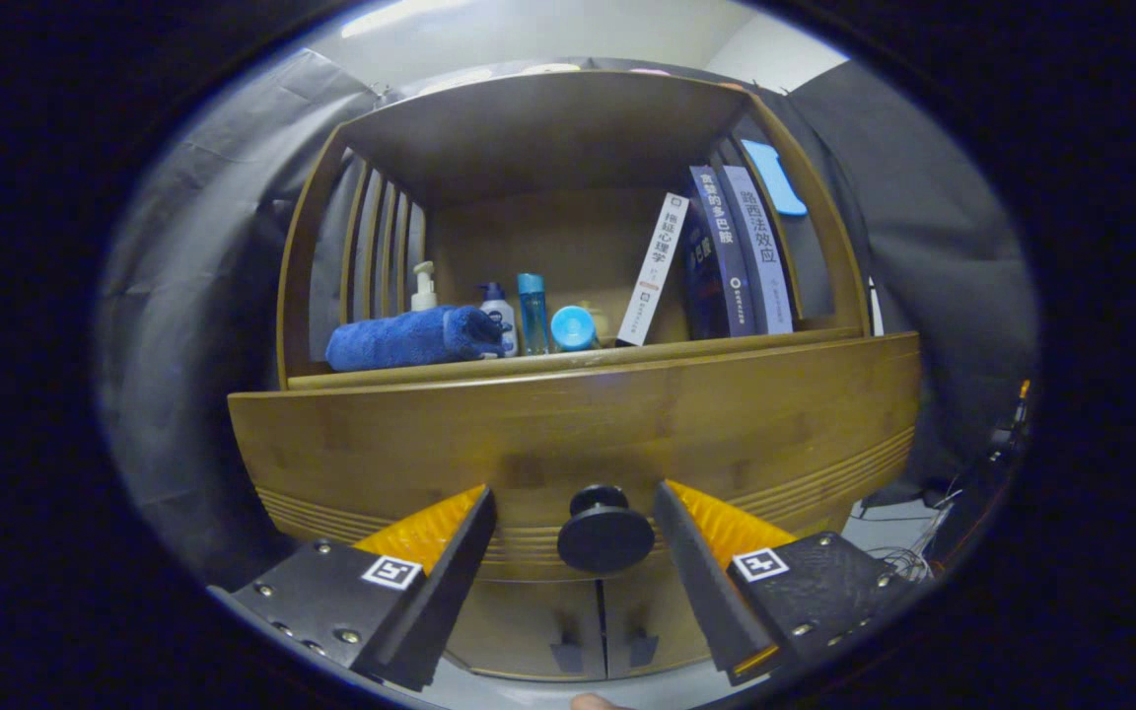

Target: Pull open the drawer, take out the items inside it, and place them on the countertop above the cabinet.

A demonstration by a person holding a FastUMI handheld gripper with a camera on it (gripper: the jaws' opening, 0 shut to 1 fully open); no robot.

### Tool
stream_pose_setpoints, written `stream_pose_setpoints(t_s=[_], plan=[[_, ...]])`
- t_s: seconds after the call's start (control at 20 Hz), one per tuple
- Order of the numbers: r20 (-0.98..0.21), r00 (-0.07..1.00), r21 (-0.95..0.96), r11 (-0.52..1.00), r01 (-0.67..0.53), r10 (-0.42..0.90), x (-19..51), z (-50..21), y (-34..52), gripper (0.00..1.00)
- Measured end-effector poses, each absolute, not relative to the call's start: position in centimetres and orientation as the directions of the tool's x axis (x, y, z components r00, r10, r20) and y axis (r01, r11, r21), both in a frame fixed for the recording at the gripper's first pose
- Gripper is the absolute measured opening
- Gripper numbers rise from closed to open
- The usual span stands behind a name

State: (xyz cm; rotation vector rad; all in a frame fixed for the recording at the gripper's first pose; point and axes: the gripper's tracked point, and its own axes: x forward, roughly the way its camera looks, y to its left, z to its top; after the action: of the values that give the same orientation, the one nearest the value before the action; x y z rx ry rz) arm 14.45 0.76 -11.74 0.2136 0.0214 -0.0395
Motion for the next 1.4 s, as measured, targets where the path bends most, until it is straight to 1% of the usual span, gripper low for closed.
stream_pose_setpoints(t_s=[0.2, 0.45, 0.65, 0.7, 0.85, 0.95, 1.05, 1.2, 1.25, 1.3, 1.4], plan=[[0.006, 0.999, 0.249, 0.968, 0.040, -0.043, 16.7, -11.7, 0.4, 0.99], [0.058, 0.997, 0.250, 0.968, 0.038, -0.054, 19.2, -11.9, 0.5, 0.99], [0.127, 0.989, 0.249, 0.968, 0.042, -0.075, 19.6, -11.8, 0.5, 0.98], [0.123, 0.989, 0.256, 0.966, 0.044, -0.077, 19.7, -11.9, 0.5, 0.98], [0.083, 0.994, 0.284, 0.958, 0.045, -0.071, 19.7, -12.5, 0.6, 0.98], [0.080, 0.996, 0.275, 0.961, 0.017, -0.041, 19.4, -12.4, 0.3, 0.98], [0.029, 0.997, 0.277, 0.959, 0.054, -0.065, 18.9, -13.9, -1.3, 0.98], [-0.141, 0.982, 0.305, 0.938, 0.165, -0.127, 16.8, -17.5, -4.6, 0.99], [-0.169, 0.975, 0.324, 0.926, 0.193, -0.144, 16.1, -17.7, -5.3, 0.99], [-0.174, 0.973, 0.333, 0.920, 0.206, -0.155, 15.5, -17.1, -5.5, 0.99], [-0.165, 0.978, 0.315, 0.933, 0.172, -0.125, 14.2, -15.7, -5.3, 0.99]])
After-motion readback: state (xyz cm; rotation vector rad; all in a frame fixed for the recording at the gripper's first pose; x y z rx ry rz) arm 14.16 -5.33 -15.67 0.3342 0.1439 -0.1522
